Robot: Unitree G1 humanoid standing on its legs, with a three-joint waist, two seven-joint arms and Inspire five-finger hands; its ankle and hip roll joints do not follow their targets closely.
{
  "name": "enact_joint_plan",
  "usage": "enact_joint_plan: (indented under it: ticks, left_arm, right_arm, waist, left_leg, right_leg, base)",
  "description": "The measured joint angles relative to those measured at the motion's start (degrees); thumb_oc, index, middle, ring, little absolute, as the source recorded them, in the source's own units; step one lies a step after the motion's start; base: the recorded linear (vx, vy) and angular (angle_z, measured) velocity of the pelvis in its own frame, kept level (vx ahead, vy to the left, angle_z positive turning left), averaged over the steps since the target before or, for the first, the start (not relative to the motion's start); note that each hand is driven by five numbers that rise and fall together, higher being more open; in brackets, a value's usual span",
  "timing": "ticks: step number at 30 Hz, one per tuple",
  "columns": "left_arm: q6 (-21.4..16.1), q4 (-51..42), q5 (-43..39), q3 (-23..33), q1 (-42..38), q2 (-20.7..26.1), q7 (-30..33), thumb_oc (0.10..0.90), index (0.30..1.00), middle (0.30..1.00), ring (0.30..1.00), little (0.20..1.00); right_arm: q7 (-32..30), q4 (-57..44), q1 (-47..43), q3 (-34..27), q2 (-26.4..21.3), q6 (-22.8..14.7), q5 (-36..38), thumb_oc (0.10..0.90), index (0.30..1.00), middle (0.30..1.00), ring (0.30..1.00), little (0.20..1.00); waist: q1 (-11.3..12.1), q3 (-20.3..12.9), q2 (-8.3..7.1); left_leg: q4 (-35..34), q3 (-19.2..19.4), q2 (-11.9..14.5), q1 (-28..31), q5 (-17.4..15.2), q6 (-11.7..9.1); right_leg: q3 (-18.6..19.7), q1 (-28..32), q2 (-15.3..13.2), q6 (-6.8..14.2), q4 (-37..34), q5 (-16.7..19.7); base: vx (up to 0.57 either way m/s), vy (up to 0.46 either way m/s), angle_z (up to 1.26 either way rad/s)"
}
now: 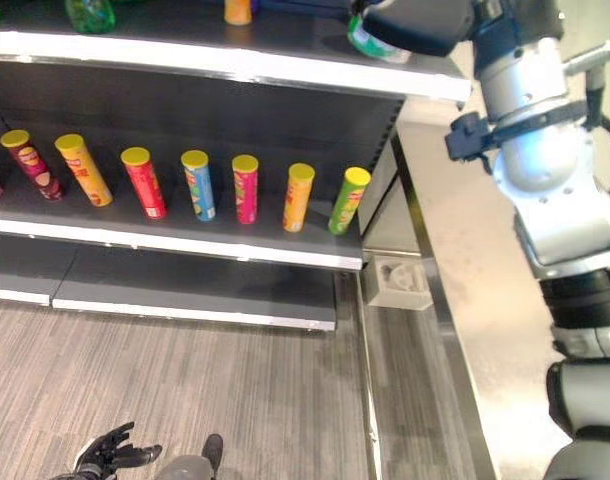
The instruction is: Put the goods on the table back onto the shelves and tidy them up.
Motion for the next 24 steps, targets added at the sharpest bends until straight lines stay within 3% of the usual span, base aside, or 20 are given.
enact_joint_plan:
  ticks: [3,4,5,6,7,8,9,10,11,12,13,14,15,16,17,19,23,24]
  left_arm:
    - [0.1,0.1,-0.2,-0.1,0.6,1.0,0.2,0.8,0.9,0.9,0.9,0.9]
    - [0.0,-0.7,-0.2,-0.1,0.2,1.8,0.3,0.8,0.9,0.9,0.9,0.9]
    - [0.0,-0.6,-0.2,-0.1,-0.3,2.3,0.3,0.8,0.9,0.9,0.9,0.9]
    - [0.2,-1.4,-0.4,0.1,-0.7,2.5,0.4,0.8,0.9,0.9,0.9,0.9]
    - [-0.3,-3.1,-2.6,0.0,-3.1,3.4,0.4,0.8,0.9,0.9,0.9,0.9]
    - [-0.4,-3.6,-2.6,-1.0,-3.3,2.8,0.3,0.8,0.9,0.9,0.9,0.9]
    - [-0.4,-5.2,-3.4,-2.1,-2.6,1.6,0.4,0.8,0.9,0.9,0.9,0.9]
    - [-0.6,-5.3,-5.6,-0.6,-3.3,0.3,0.9,0.8,0.9,0.9,0.9,0.9]
    - [-1.3,-6.5,-6.8,0.0,-3.9,-0.8,0.2,0.8,0.9,0.9,0.9,0.9]
    - [0.0,-2.2,-7.1,-0.8,-2.5,-0.3,0.4,0.8,0.9,0.9,0.9,0.9]
    - [0.2,-1.1,-6.9,0.3,-0.6,1.3,0.6,0.8,0.9,0.9,0.9,0.9]
    - [0.3,0.2,-6.5,0.4,0.0,2.0,0.7,0.8,0.9,0.9,0.9,0.9]
    - [0.2,-0.4,-6.4,0.4,1.2,-1.0,0.3,0.8,0.9,0.9,0.9,0.9]
    - [0.2,-0.6,-6.3,-0.3,1.4,-2.4,0.3,0.8,0.9,0.9,0.9,0.9]
    - [0.0,-1.3,-6.3,-1.5,1.6,-2.7,0.3,0.8,0.9,0.9,0.9,0.9]
    - [-0.5,-3.5,-6.3,-1.1,0.9,-0.9,0.9,0.8,0.9,0.9,0.9,0.9]
    - [-1.5,-5.2,-6.5,0.0,-3.6,1.0,1.7,0.8,0.9,0.9,0.9,0.9]
    - [-1.9,-5.9,-6.6,0.1,-4.5,1.8,2.1,0.8,0.9,0.9,0.9,0.9]
  right_arm:
    - [0.0,3.5,-0.8,2.9,-0.2,1.0,0.8,0.4,0.3,0.3,0.3,0.3]
    - [0.0,3.8,-0.8,3.5,-0.7,1.4,1.1,0.4,0.3,0.3,0.3,0.3]
    - [0.1,3.7,-0.8,4.3,-0.7,1.5,1.6,0.4,0.3,0.3,0.3,0.3]
    - [0.4,3.8,-1.8,6.1,-0.6,1.3,2.3,0.4,0.3,0.3,0.3,0.3]
    - [1.0,5.0,-8.3,11.9,-0.6,0.0,4.1,0.4,0.3,0.3,0.3,0.3]
    - [1.3,6.0,-8.5,12.1,-0.6,-0.2,4.6,0.4,0.3,0.3,0.3,0.3]
    - [1.2,9.3,-10.1,12.9,-0.2,-0.9,5.7,0.4,0.3,0.3,0.3,0.3]
    - [0.7,15.8,-13.3,16.6,-1.3,-0.8,7.7,0.4,0.3,0.3,0.3,0.3]
    - [1.0,17.6,-14.6,18.0,-4.5,0.2,8.0,0.4,0.3,0.3,0.3,0.3]
    - [1.2,15.7,-15.8,17.2,-5.6,0.2,8.7,0.4,0.3,0.3,0.3,0.3]
    - [1.1,14.1,-18.4,16.6,-5.9,-0.6,9.0,0.4,0.3,0.3,0.3,0.3]
    - [1.0,14.1,-17.4,16.4,-6.6,-0.6,9.0,0.4,0.3,0.3,0.3,0.3]
    - [0.8,12.8,-13.9,15.0,-7.4,0.9,9.0,0.4,0.3,0.3,0.3,0.3]
    - [0.7,12.7,-13.3,14.2,-7.5,0.9,8.9,0.4,0.3,0.3,0.3,0.3]
    - [-0.6,13.1,-11.9,12.2,-6.2,1.0,9.0,0.4,0.3,0.3,0.3,0.3]
    - [-1.9,13.1,-9.2,11.2,-5.5,1.3,9.1,0.4,0.3,0.3,0.3,0.3]
    - [-1.9,13.7,-9.2,10.9,-5.5,1.8,9.1,0.4,0.3,0.3,0.3,0.3]
    - [-1.9,13.7,-9.6,10.9,-5.4,1.9,9.0,0.4,0.3,0.3,0.3,0.3]
  waist:
    - [-0.4,0.0,0.28]
    - [-0.6,0.2,0.48]
    - [-0.4,0.3,0.41]
    - [-0.4,0.4,0.52]
    - [-1.6,3.1,0.29]
    - [-3.0,3.7,-0.85]
    - [-2.7,3.8,-0.64]
    - [-2.2,4.0,-1.85]
    - [-1.3,5.1,-3.16]
    - [0.5,6.2,-3.24]
    - [-0.5,6.3,-2.07]
    - [-1.9,5.4,0.78]
    - [-4.0,2.8,2.58]
    - [-4.5,2.0,3.59]
    - [-4.5,1.3,4.73]
    - [-4.9,0.5,2.29]
    - [-3.8,0.5,1.45]
    - [-2.7,0.5,1.43]
  left_leg:
    - [-1.0,-1.7,-0.7,-0.3,1.4,2.5]
    - [-1.5,-2.6,-0.1,-0.7,2.0,3.0]
    - [-1.4,-2.9,0.1,-0.8,2.0,2.9]
    - [-1.7,-4.0,0.3,-0.4,2.0,3.2]
    - [-3.7,-5.6,1.9,-0.3,3.3,3.4]
    - [-4.5,-6.6,0.4,0.6,3.3,2.8]
    - [-3.3,-7.3,1.4,-0.3,2.8,-0.1]
    - [5.1,-9.0,2.0,-4.9,-0.2,-6.7]
    - [17.2,-7.2,2.0,-11.9,-0.5,-7.7]
    - [19.4,-4.2,7.9,-14.5,-0.7,-8.3]
    - [4.9,-5.4,17.6,-11.2,1.8,-11.4]
    - [-2.4,-5.6,22.1,-7.0,1.4,-10.7]
    - [-5.9,-3.8,13.9,-3.5,1.3,-7.4]
    - [-7.7,-2.4,9.6,-1.5,2.8,-4.5]
    - [-7.3,-2.1,8.3,-0.7,7.4,-3.6]
    - [-7.2,-1.1,5.3,-0.4,7.1,-2.7]
    - [-7.2,-1.8,3.1,-0.4,7.0,-2.5]
    - [-7.2,-2.0,3.1,-0.2,6.5,-1.3]
  right_leg:
    - [1.2,-3.6,-2.2,-0.1,8.3,-0.1]
    - [3.7,-6.9,-3.1,-0.2,13.5,-0.8]
    - [5.5,-7.4,-3.0,0.7,13.8,-2.4]
    - [9.1,-9.1,-1.2,1.3,14.1,-5.3]
    - [17.2,-18.9,12.7,-0.2,13.2,-8.1]
    - [16.2,-18.1,13.6,-6.6,9.1,-3.0]
    - [15.3,-16.3,15.7,-6.5,6.9,-2.3]
    - [15.7,-14.5,17.8,-10.4,3.2,-4.0]
    - [15.1,-12.5,17.7,-12.3,-1.5,-3.3]
    - [14.9,-8.0,19.3,-13.3,-5.1,-1.5]
    - [16.4,-6.3,20.8,-10.9,-4.7,-2.0]
    - [18.0,-3.7,21.6,-9.7,-4.6,-2.7]
    - [18.5,-3.1,17.7,-7.9,-4.2,-4.1]
    - [18.8,-2.8,16.0,-7.1,-3.9,-4.4]
    - [18.9,-3.0,15.4,-6.1,-2.7,-4.9]
    - [17.2,-3.8,12.1,-3.9,-2.1,-4.1]
    - [15.5,-4.1,9.8,-0.6,-1.2,-1.6]
    - [15.6,-4.2,9.7,0.2,-0.9,-1.1]
  base:
    - [-0.04,0.076,0.29]
    - [0.03,0.022,0.34]
    - [0.02,0.022,0.23]
    - [-0.01,-0.031,0.38]
    - [0.07,-0.161,0.85]
    - [0.12,-0.26,0.88]
    - [0.13,-0.221,1.03]
    - [0.13,0.002,0.83]
    - [0.18,0.209,0.85]
    - [0.38,0.425,0.25]
    - [0.46,0.588,-0.33]
    - [0.45,0.775,-0.6]
    - [0.25,0.594,-0.59]
    - [0.11,0.439,-0.55]
    - [0.02,0.149,-0.51]
    - [0.02,0.104,-0.31]
    - [0.02,0.074,0.1]
    - [0.03,0.044,0.05]
